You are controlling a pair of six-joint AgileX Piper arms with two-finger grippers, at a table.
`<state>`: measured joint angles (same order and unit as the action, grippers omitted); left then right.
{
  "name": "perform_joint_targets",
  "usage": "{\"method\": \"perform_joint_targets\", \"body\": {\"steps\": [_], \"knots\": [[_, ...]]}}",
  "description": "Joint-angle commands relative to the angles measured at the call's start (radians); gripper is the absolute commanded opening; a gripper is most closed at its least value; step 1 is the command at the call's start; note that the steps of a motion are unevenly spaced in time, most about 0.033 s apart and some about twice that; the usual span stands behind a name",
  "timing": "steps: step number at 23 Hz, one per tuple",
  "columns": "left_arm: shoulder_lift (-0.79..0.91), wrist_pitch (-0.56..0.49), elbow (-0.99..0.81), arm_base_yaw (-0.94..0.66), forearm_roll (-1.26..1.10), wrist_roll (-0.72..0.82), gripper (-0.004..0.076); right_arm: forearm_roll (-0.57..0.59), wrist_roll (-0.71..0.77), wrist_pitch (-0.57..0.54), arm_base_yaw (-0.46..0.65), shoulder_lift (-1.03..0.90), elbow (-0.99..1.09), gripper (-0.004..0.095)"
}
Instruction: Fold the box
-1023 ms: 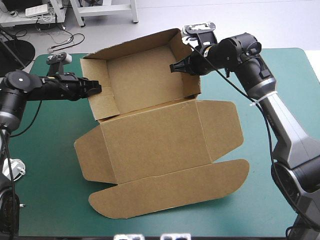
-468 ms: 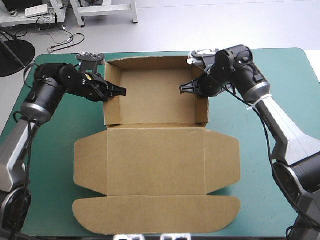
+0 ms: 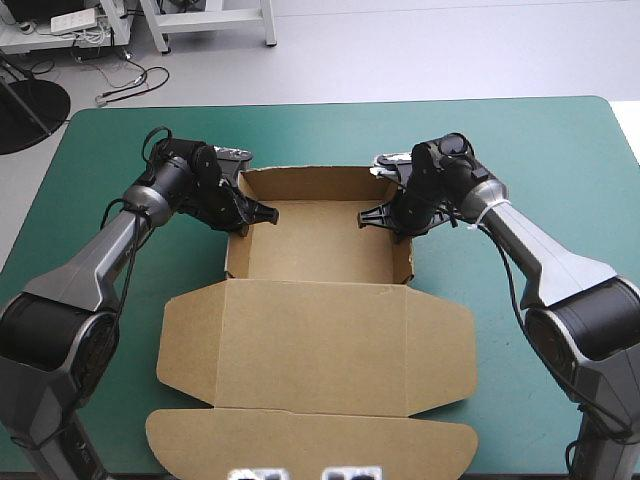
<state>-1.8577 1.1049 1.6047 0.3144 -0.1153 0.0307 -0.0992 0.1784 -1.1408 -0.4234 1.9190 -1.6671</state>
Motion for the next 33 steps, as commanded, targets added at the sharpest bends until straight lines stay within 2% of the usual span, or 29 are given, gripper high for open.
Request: {"method": "perform_joint_targets", "body": {"steps": [1,5,7,8,9,10,11,13,14,20,26,29,31,33], "knots": [[0.020,-0.031,0.025,0.028,-0.107,-0.019,-0.0009,-0.071,-0.053,0.092,-0.016,-0.034,-0.024,-0.0018],[0.018,-0.046,0.025,0.028,-0.105,-0.097,0.0000,0.004,-0.070,0.072,-0.016,-0.034,-0.024,0.0032],[0.018,-0.046,0.025,0.028,-0.106,-0.159,0.0048,0.046,-0.072,0.026,-0.016,-0.034,-0.024,0.0190],[0.018,-0.046,0.025,0.028,-0.114,-0.164,0.0108,0.071,-0.072,-0.007,-0.016,-0.034,-0.024,0.0323],[0.018,-0.046,0.025,0.028,-0.114,-0.164,0.0144,0.080,-0.072,-0.019,-0.016,-0.034,-0.024,0.0388],[0.018,-0.044,0.025,0.028,-0.114,-0.164,0.0228,0.099,-0.072,-0.033,-0.016,-0.034,-0.026,0.0475],[0.018,-0.044,0.025,0.028,-0.114,-0.164,0.0263,0.112,-0.072,-0.039,-0.016,-0.034,-0.028,0.0502],[0.018,-0.073,0.025,0.028,-0.114,-0.164,0.0427,0.150,-0.067,-0.071,-0.016,-0.034,-0.067,0.0521],[0.018,-0.087,0.025,0.028,-0.114,-0.164,0.0449,0.162,-0.067,-0.081,-0.016,-0.034,-0.086,0.0522],[0.023,-0.086,0.095,0.024,-0.056,-0.164,0.0453,0.188,-0.067,-0.110,-0.016,-0.067,-0.258,0.0511],[0.023,0.026,0.292,0.024,0.043,-0.139,0.0453,0.228,-0.089,-0.110,-0.016,-0.190,-0.276,0.0492],[0.023,0.143,0.467,0.024,0.090,-0.139,0.0445,0.230,-0.025,-0.110,-0.016,-0.284,-0.274,0.0480],[0.023,0.186,0.568,0.024,0.108,-0.139,0.0421,0.230,-0.001,-0.110,-0.016,-0.323,-0.272,0.0480],[0.039,0.186,0.644,0.024,0.109,-0.114,0.0365,0.226,0.039,-0.110,-0.008,-0.344,-0.272,0.0480]]}}
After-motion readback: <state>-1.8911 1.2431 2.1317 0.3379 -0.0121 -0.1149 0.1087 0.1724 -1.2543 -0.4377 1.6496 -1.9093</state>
